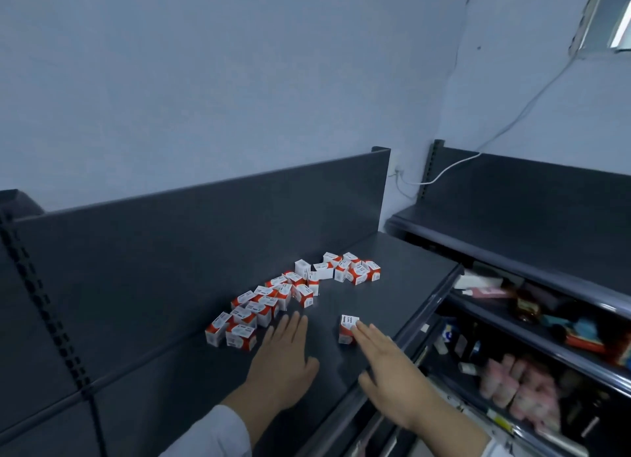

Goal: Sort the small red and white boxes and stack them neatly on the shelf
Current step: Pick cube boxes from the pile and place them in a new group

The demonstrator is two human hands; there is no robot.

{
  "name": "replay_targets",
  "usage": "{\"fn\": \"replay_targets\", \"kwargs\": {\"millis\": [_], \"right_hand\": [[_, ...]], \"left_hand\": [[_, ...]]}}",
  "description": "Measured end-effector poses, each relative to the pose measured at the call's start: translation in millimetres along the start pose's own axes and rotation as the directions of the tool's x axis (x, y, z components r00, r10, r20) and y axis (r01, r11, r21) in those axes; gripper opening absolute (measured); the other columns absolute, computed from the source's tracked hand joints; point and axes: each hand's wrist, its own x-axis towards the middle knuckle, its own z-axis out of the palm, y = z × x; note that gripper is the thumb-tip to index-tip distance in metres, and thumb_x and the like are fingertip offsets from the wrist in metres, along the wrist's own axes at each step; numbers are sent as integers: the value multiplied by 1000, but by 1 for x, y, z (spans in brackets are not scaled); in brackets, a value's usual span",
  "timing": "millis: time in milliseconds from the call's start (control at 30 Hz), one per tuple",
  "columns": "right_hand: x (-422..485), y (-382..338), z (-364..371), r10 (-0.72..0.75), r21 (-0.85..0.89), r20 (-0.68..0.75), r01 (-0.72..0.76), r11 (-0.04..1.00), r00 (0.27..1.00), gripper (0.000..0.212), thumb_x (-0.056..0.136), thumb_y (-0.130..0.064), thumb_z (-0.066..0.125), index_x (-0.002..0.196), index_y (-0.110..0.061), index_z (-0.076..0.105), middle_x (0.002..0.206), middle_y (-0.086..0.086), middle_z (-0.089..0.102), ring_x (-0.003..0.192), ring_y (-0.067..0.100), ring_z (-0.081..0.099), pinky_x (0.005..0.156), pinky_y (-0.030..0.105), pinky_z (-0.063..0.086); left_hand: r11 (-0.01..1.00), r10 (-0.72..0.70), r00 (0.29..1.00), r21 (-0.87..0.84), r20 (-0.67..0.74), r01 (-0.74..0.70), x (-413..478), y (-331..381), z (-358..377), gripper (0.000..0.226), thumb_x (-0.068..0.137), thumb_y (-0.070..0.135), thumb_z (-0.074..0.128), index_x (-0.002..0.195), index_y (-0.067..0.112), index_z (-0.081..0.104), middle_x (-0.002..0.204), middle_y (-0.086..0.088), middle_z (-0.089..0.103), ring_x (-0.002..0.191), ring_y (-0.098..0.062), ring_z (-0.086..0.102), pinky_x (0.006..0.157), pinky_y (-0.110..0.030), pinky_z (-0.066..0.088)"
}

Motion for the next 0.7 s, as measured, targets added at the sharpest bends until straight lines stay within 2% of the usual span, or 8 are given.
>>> {"fn": "replay_targets", "kwargs": {"millis": [233,433,533,700], "right_hand": [[47,33,7,-26,48,26,25,999,999,72,95,-15,41,157,-21,6,164,-9,1,151,8,-2,118,20,-4],[108,74,8,-150,36,92,147,988,984,67,102,-33,37,157,-20,1,164,-9,-5,150,9,-6,115,21,-7],[136,90,7,-273,71,184,265,962,944,70,101,-38,38,157,-21,1,164,-10,-6,149,6,-8,115,20,-8],[162,106,6,-457,138,311,436,889,834,78,95,-50,43,157,-21,7,164,-11,-3,149,3,-7,120,24,-2]], "left_hand": [[997,-82,996,-7,46,82,36,9,1,70,101,39,32,155,19,-8,162,4,-15,149,-15,-14,120,-40,0],[982,-187,982,-1,-17,187,83,4,16,73,99,40,32,155,18,-8,162,2,-17,149,-14,-14,119,-34,-6],[957,-289,955,-12,-65,288,105,8,20,74,99,41,35,155,17,-6,163,2,-10,149,-15,-12,119,-33,-5],[913,-408,910,-23,-72,407,121,20,38,74,98,40,32,155,16,-8,163,-1,-11,150,-16,-12,121,-35,-7]]}}
